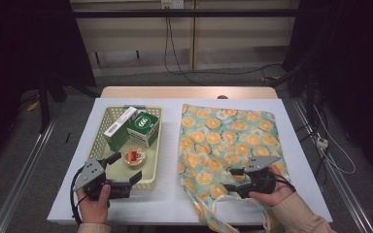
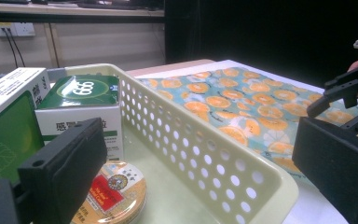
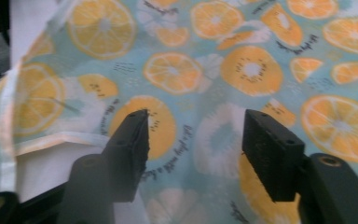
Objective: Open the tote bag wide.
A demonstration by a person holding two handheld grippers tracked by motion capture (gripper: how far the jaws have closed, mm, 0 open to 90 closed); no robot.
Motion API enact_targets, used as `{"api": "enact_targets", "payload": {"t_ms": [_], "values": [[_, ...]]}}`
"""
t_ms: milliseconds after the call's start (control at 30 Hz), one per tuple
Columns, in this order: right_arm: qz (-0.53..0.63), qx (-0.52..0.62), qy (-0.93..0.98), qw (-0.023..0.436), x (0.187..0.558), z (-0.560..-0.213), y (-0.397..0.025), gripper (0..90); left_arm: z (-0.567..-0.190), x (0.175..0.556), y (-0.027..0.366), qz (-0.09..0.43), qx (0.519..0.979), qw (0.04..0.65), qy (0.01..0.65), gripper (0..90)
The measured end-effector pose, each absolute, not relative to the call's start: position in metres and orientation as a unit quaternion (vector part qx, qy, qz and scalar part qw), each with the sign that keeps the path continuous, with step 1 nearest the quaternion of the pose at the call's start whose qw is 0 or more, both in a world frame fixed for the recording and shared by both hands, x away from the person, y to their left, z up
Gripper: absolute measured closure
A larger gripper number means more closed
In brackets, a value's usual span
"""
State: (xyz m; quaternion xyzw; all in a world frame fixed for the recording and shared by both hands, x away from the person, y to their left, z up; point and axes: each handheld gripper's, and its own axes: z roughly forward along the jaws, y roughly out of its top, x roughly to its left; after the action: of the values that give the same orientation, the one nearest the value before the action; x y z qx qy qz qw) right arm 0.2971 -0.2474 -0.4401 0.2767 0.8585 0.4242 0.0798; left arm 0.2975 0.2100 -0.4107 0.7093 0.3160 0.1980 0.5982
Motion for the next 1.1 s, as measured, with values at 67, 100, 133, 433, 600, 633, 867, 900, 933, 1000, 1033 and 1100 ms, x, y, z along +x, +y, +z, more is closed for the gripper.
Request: {"api": "enact_targets", "payload": {"t_ms": [67, 100, 133, 433, 600, 633, 867, 900, 933, 1000, 1033, 1100], "values": [[0.428, 0.258, 0.863, 0.075, 0.293, -0.439, -0.242, 42.4, -0.41, 0.297, 0.211, 0.201, 0.71, 0.597, 0.315, 2.6], [0.428, 0.258, 0.863, 0.075, 0.293, -0.439, -0.242, 42.4, -0.41, 0.297, 0.213, 0.202, 0.708, 0.598, 0.316, 2.6], [0.427, 0.25, 0.866, 0.072, 0.291, -0.44, -0.24, 42.4, -0.41, 0.296, 0.213, 0.201, 0.707, 0.599, 0.317, 2.6], [0.402, 0.235, 0.882, 0.077, 0.278, -0.447, -0.23, 38.8, -0.408, 0.296, 0.214, 0.203, 0.704, 0.603, 0.316, 2.6], [0.385, 0.233, 0.89, 0.076, 0.277, -0.454, -0.228, 48.6, -0.408, 0.297, 0.212, 0.202, 0.707, 0.603, 0.309, 2.6], [0.384, 0.231, 0.891, 0.075, 0.277, -0.454, -0.228, 50.4, -0.408, 0.296, 0.212, 0.202, 0.707, 0.603, 0.309, 2.6], [0.39, 0.216, 0.893, 0.066, 0.277, -0.454, -0.226, 69.5, -0.409, 0.297, 0.213, 0.198, 0.706, 0.604, 0.312, 2.6], [0.393, 0.22, 0.891, 0.063, 0.278, -0.454, -0.226, 72.3, -0.409, 0.297, 0.212, 0.198, 0.705, 0.604, 0.313, 2.6], [0.393, 0.221, 0.89, 0.062, 0.278, -0.454, -0.226, 74.1, -0.409, 0.297, 0.212, 0.198, 0.705, 0.605, 0.313, 2.5], [0.394, 0.222, 0.89, 0.062, 0.28, -0.454, -0.226, 77.4, -0.409, 0.297, 0.211, 0.2, 0.707, 0.604, 0.308, 2.5], [0.393, 0.223, 0.89, 0.062, 0.28, -0.454, -0.226, 79.2, -0.409, 0.296, 0.211, 0.199, 0.708, 0.604, 0.308, 2.6], [0.394, 0.224, 0.889, 0.059, 0.282, -0.454, -0.225, 82.9, -0.409, 0.295, 0.21, 0.196, 0.707, 0.604, 0.31, 2.6]]}}
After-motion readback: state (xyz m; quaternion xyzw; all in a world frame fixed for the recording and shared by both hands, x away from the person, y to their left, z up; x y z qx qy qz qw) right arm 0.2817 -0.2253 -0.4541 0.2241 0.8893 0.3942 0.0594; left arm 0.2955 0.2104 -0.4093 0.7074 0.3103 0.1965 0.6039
